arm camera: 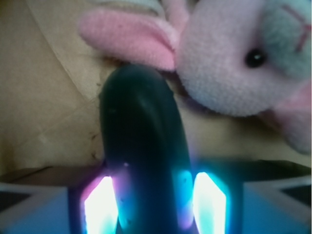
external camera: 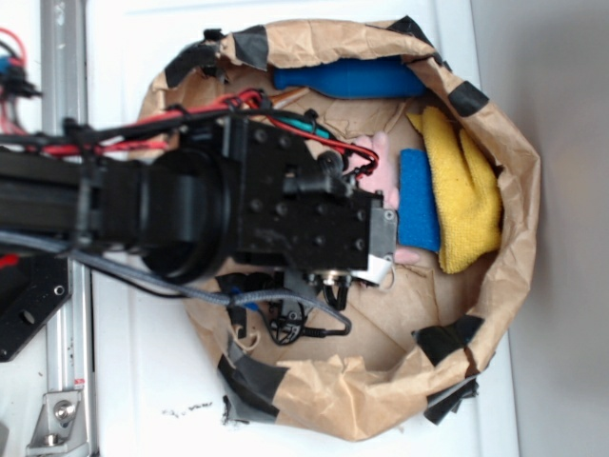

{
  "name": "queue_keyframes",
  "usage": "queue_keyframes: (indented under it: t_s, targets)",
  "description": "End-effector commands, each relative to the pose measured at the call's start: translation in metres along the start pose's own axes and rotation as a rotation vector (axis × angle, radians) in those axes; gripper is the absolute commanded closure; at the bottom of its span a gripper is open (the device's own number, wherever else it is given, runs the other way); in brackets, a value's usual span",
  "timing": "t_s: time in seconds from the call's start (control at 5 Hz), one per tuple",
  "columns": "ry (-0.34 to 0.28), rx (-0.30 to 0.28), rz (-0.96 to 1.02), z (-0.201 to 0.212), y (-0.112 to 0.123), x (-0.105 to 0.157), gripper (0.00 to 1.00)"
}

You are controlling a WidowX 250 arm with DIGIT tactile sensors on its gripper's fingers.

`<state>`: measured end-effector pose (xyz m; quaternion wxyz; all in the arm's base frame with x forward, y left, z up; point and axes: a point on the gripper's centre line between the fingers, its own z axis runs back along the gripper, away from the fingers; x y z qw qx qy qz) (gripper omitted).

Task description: Grab the plastic pickle.

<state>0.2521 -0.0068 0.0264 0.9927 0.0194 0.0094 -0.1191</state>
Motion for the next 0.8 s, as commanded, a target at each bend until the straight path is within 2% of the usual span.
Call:
queue_keyframes:
  t_s: [0.0,0.2,0.4,0.6]
  targets:
    - [-0.149,0.044,0.045,0.076,0.018,0.006,1.0]
    - [-0.165,0.044,0.1,0.126,0.024,0.001,1.0]
    - [-0.174,0.055,0.138,0.149,0.031,-0.006,1.0]
    - [-0.216,0.068,0.243,0.146,0.033,-0.012,1.0]
